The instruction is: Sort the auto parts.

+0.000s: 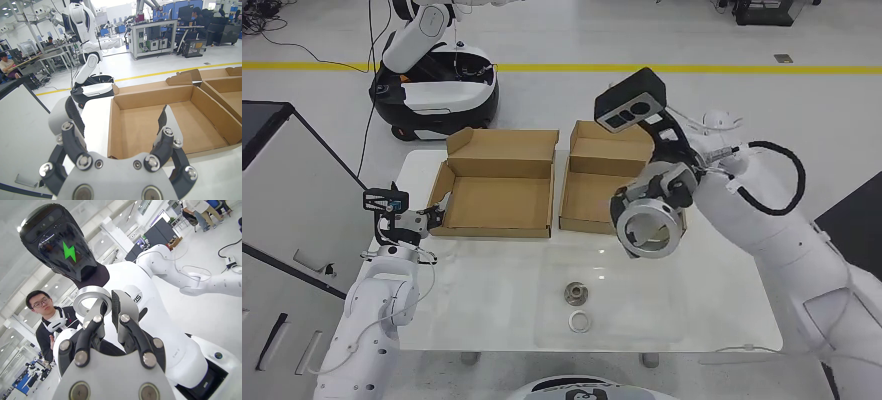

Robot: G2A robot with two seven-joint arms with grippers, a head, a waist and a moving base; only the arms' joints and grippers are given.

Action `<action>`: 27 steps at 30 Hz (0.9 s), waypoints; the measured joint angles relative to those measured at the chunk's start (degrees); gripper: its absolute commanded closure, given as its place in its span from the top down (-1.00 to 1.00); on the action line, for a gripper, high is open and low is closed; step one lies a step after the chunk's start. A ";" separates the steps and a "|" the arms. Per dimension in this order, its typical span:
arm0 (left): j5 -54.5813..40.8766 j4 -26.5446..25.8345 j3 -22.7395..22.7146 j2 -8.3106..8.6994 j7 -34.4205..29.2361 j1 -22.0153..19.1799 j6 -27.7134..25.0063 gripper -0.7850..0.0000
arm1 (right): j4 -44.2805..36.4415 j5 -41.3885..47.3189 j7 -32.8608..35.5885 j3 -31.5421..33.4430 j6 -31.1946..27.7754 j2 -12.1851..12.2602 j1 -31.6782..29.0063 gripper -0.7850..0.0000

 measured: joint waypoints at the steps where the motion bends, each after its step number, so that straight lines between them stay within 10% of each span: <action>1: 0.00 0.00 0.00 0.00 0.00 0.00 0.00 1.00 | 0.00 0.00 0.00 -0.01 0.00 -0.13 0.03 -1.00; 27: 0.00 0.00 0.00 0.00 0.00 0.00 0.00 1.00 | -4.56 -8.22 -11.37 2.60 7.34 -0.54 -3.98 -1.00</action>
